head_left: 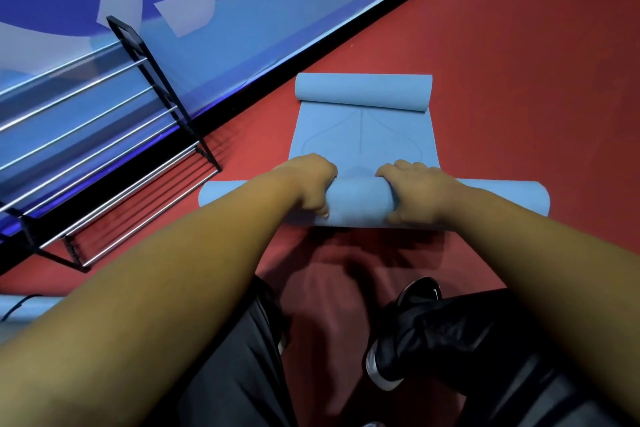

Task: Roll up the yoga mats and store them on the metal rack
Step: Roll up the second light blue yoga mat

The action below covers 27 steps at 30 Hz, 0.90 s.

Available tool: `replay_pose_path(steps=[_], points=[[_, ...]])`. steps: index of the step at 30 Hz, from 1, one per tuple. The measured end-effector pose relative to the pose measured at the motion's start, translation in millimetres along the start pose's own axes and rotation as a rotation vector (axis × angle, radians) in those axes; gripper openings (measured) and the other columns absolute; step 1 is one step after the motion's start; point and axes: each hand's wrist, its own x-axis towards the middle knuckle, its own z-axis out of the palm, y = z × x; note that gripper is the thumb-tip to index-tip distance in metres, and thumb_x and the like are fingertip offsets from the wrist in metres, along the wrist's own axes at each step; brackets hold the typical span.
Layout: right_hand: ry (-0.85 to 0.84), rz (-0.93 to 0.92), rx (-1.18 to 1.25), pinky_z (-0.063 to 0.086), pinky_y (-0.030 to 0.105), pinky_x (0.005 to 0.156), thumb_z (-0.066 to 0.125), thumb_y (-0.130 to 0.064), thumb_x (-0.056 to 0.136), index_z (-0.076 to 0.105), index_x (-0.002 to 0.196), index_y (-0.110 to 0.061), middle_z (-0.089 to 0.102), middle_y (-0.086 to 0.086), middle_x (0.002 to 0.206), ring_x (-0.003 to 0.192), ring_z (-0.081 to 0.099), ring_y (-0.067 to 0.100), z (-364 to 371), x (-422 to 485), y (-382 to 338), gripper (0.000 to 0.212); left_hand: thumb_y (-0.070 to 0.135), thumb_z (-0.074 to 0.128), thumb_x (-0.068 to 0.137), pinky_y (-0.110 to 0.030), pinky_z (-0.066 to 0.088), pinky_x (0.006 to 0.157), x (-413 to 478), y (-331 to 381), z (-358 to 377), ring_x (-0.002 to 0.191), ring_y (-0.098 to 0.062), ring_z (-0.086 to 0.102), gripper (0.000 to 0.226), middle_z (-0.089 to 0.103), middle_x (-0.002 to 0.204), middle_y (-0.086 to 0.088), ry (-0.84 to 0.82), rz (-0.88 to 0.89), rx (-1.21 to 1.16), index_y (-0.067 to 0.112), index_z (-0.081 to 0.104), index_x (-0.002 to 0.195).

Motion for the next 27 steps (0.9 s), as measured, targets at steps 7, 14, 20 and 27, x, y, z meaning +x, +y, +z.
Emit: replay_pose_path(steps=[7,14,20,27], points=[[-0.033,0.014,0.012,0.043,0.045,0.082,0.075,-0.048,0.08,0.034,0.112,-0.038,0.05,-0.006,0.113,0.1,0.055,0.029,4,3,-4,0.052,0.032,0.09,0.081,-0.033,0.05,0.086,-2,0,5,0.1,-0.023,0.057,0.07,0.065,0.122,-0.003,-0.095,0.019,-0.151,0.019,0.057,0.141],[-0.109,0.091,0.258,0.051,0.037,0.075,0.089,-0.043,0.072,0.056,0.109,-0.034,0.065,-0.004,0.107,0.098,0.062,0.025,-4,7,1,0.051,0.045,0.094,0.069,-0.044,0.048,0.085,-1,9,14,0.108,-0.026,0.051,0.087,0.046,0.124,-0.006,-0.017,0.005,0.076,0.014,0.041,0.132],[-0.156,0.089,0.095,0.049,0.04,0.088,0.083,-0.056,0.076,0.053,0.135,-0.042,0.06,-0.003,0.121,0.11,0.056,0.026,-4,8,4,0.067,0.028,0.087,0.073,-0.042,0.054,0.073,4,13,8,0.086,-0.028,0.056,0.056,0.052,0.109,-0.006,0.045,-0.018,0.002,0.018,0.04,0.101],[-0.109,0.16,0.145,0.057,0.043,0.086,0.089,-0.05,0.061,0.046,0.124,-0.028,0.06,-0.001,0.119,0.102,0.062,0.028,3,12,5,0.079,0.037,0.086,0.071,-0.039,0.056,0.076,8,10,6,0.096,-0.03,0.063,0.049,0.064,0.102,-0.003,-0.016,-0.014,-0.034,0.019,0.059,0.108]])
